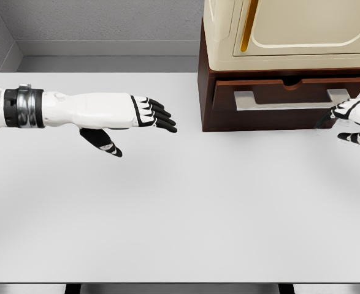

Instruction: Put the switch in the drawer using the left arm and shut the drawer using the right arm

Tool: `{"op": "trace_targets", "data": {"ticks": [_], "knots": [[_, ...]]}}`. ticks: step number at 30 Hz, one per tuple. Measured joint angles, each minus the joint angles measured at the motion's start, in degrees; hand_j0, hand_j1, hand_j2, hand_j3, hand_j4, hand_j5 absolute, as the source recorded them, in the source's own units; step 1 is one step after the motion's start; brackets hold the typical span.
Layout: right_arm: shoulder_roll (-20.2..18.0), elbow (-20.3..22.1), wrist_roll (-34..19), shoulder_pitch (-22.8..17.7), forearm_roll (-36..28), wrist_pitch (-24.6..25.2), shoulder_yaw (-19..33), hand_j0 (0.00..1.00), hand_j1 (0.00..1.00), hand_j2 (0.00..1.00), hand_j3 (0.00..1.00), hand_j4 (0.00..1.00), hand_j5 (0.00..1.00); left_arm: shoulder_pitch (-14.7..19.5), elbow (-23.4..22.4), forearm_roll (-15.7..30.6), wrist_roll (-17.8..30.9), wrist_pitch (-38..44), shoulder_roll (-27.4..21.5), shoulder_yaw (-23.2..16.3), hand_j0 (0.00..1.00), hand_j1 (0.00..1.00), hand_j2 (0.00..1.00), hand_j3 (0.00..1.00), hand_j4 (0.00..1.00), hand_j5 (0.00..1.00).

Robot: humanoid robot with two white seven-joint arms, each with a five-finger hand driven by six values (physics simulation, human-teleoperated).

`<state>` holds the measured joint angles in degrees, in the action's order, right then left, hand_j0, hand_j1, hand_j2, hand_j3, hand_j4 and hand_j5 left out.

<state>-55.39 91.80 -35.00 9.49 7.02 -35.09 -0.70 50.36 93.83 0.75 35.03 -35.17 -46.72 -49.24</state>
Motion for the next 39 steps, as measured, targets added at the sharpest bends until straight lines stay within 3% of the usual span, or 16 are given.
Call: {"op": "trace_targets", "data": {"ticks": [10, 16, 39], "knots": [[1.10, -3.37, -0.11, 4.48, 0.24, -0.02, -4.18, 0.65, 0.65, 0.65, 0.65, 0.65, 0.65, -0.09, 0.00, 0.00, 0.00, 0.00, 0.00, 0.01, 1.00, 1.00, 1.00, 1.00, 1.00, 1.00], [1.80, -5.74, -0.07, 4.75, 1.04, -0.05, -5.35, 0.65, 0.65, 0.65, 0.65, 0.65, 0.65, -0.09, -0.01, 0.00, 0.00, 0.00, 0.00, -0.01, 1.00, 1.00, 1.00, 1.00, 1.00, 1.00], [3.24, -8.09, -0.33, 10.28, 1.22, 0.00, -8.84, 0.65, 0.65, 0.65, 0.65, 0.65, 0.65, -0.18, -0.02, 0.00, 0.00, 0.01, 0.25, 0.00, 1.00, 1.00, 1.00, 1.00, 1.00, 1.00]]}}
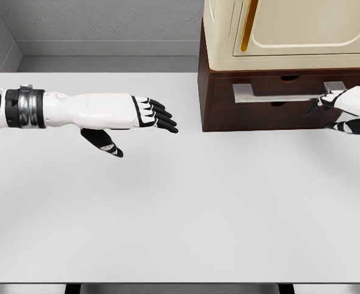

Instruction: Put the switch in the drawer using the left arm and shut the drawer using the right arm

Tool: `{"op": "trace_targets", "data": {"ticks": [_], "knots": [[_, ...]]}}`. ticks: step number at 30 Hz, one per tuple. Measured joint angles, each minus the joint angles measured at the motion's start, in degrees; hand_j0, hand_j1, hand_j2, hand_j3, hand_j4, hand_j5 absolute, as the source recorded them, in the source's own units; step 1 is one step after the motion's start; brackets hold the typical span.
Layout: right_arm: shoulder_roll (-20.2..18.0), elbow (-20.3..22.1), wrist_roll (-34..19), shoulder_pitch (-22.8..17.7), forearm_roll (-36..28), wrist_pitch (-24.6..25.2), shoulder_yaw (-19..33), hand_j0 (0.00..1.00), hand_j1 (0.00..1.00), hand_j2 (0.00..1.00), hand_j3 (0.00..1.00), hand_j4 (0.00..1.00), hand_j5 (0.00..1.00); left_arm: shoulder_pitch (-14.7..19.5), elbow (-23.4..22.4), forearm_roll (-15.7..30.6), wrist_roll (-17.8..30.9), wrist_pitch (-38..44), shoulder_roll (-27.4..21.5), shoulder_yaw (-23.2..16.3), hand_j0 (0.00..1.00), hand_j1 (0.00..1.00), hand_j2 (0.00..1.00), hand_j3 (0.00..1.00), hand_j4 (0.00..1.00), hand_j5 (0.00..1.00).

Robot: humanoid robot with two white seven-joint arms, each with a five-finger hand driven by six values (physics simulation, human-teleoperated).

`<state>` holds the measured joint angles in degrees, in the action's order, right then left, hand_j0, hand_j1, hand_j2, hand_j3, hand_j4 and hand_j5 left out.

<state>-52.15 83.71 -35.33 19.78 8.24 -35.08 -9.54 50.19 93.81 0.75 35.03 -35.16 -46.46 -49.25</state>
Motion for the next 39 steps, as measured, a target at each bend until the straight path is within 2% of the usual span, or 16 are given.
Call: {"op": "trace_targets", "data": {"ticks": [4, 10, 13, 17, 20, 21, 22, 23, 25, 30, 39], "knots": [[-0.13, -0.14, -1.50, -0.26, -3.60, 1.52, -0.30, 0.67, 0.67, 0.67, 0.67, 0.67, 0.67, 0.00, 0.09, 0.01, 0.00, 0.04, -0.06, 0.06, 1.00, 1.00, 1.00, 1.00, 1.00, 1.00], [-0.58, 0.88, -1.10, -0.88, -1.02, 0.57, -0.18, 0.67, 0.67, 0.67, 0.67, 0.67, 0.67, 0.00, 0.16, 0.01, 0.00, 0.03, -0.04, 0.04, 1.00, 1.00, 1.00, 1.00, 1.00, 1.00], [-0.70, 1.80, -0.23, -3.95, 0.07, 0.10, 1.30, 0.67, 0.67, 0.67, 0.67, 0.67, 0.67, 0.00, 0.15, 0.00, 0.00, 0.01, 0.00, 0.01, 1.00, 1.00, 1.00, 1.00, 1.00, 1.00], [-1.38, 3.42, 0.16, -8.52, 0.46, -0.08, 6.40, 0.68, 0.68, 0.68, 0.68, 0.68, 0.68, -0.09, 0.14, 0.00, 0.00, 0.00, 0.03, 0.00, 1.00, 1.00, 1.00, 1.00, 1.00, 1.00], [-1.75, 5.58, 0.25, -11.16, 0.49, -0.10, 9.39, 0.75, 0.75, 0.75, 0.75, 0.75, 0.75, -1.40, 0.06, -0.04, 0.00, -0.01, -0.12, -0.03, 1.00, 1.00, 1.00, 1.00, 1.00, 1.00], [-1.82, 6.76, 0.26, -11.78, 0.48, -0.10, 9.91, 0.81, 0.81, 0.81, 0.81, 0.81, 0.81, -2.37, 0.01, -0.06, 0.00, -0.02, -0.46, -0.08, 1.00, 1.00, 1.00, 1.00, 1.00, 1.00], [-1.88, 8.12, 0.27, -12.92, 0.49, -0.11, 10.26, 0.93, 0.93, 0.93, 0.93, 0.93, 0.93, -2.46, -0.10, -0.09, 0.00, -0.02, -0.82, -0.17, 1.00, 1.00, 1.00, 1.00, 1.00, 1.00], [-1.92, 9.59, 0.28, -14.06, 0.49, -0.11, 10.49, 1.00, 1.00, 1.00, 1.00, 1.00, 1.00, -2.46, -0.18, -0.12, 0.00, -0.02, -1.12, -0.27, 1.00, 1.00, 1.00, 1.00, 1.00, 1.00], [-1.97, 12.62, 0.29, -16.79, 0.50, -0.12, 10.55, 1.00, 1.00, 1.00, 1.00, 1.00, 1.00, -2.46, -0.49, -0.09, 0.00, 0.00, -2.02, -0.39, 1.00, 1.00, 1.00, 1.00, 1.00, 1.00], [-2.56, 16.06, 0.30, -16.96, 0.45, -0.09, 9.22, 1.00, 1.00, 1.00, 1.00, 1.00, 1.00, -2.28, -0.64, -0.14, 0.00, -0.01, -4.39, -0.93, 1.00, 1.00, 1.00, 1.00, 1.00, 1.00], [-2.77, 16.91, 0.30, -16.79, 0.48, -0.09, 8.16, 1.00, 1.00, 1.00, 1.00, 1.00, 1.00, -2.29, -0.85, 0.01, 0.00, 0.00, -4.19, -0.74, 1.00, 1.00, 1.00, 1.00, 1.00, 1.00]]}}
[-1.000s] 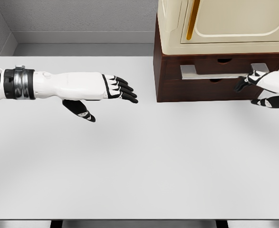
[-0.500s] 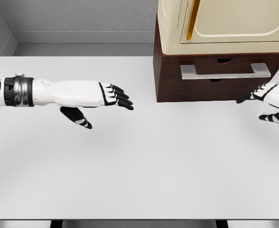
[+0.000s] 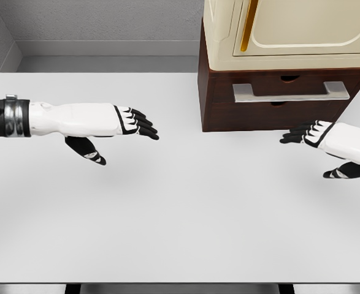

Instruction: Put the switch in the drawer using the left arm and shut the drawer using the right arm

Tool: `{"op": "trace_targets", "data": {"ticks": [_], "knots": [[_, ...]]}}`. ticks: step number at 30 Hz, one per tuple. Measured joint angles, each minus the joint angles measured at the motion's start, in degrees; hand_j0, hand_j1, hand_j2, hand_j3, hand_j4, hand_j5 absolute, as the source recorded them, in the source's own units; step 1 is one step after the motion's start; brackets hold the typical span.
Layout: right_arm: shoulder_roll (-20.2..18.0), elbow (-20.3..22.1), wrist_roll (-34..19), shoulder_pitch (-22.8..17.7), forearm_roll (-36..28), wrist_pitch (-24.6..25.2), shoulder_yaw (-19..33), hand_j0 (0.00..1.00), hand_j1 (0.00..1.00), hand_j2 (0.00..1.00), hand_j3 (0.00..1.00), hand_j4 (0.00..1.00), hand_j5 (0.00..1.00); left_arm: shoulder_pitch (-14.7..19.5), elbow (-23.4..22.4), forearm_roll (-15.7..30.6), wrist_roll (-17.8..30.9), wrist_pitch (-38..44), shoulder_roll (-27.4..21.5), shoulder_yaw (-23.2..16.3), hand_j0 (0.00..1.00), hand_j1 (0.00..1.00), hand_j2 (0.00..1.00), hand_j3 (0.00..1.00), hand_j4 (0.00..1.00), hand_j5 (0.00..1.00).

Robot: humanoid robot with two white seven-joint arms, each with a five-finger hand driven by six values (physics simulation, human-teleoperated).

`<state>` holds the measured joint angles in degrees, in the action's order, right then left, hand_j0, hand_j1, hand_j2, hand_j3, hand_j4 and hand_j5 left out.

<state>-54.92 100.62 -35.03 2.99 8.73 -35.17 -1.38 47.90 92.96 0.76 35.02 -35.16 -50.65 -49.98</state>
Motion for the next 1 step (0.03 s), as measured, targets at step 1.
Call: {"op": "trace_targets", "data": {"ticks": [1], "knots": [[-0.01, 0.01, 0.00, 0.00, 0.00, 0.00, -0.08, 1.00, 1.00, 1.00, 1.00, 1.00, 1.00, 0.00, -0.01, -0.03, 0.00, 0.00, -0.03, 0.01, 1.00, 1.00, 1.00, 1.00, 1.00, 1.00]]}}
